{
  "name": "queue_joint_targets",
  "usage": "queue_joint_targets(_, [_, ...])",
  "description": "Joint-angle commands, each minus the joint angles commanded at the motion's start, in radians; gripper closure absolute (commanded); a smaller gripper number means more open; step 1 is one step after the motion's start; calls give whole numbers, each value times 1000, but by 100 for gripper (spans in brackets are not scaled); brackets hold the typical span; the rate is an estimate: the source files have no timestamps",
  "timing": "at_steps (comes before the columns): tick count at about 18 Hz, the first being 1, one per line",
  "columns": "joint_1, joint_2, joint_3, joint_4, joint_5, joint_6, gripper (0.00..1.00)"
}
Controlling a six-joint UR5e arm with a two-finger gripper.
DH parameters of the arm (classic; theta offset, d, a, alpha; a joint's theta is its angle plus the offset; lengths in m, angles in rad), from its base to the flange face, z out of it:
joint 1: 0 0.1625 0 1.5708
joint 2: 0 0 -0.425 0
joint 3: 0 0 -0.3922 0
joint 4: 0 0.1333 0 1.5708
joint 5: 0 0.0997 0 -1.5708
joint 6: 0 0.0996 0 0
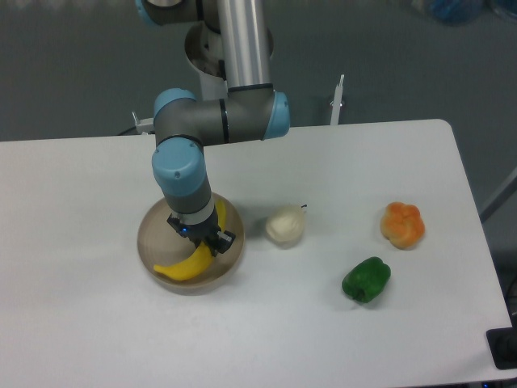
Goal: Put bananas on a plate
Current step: 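Lower the banana onto the plate and open the gripper, then raise the open gripper up away from the banana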
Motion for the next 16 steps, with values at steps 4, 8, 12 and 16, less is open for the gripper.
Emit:
queue_joint_targets(4, [0,-3,1,0,2,3,61])
queue_joint_targets(8, [0,-3,0,0,2,3,58])
queue_joint_targets(12, [0,-2,0,0,3,3,55])
queue_joint_targets(16, [0,2,-3,0,3,3,54])
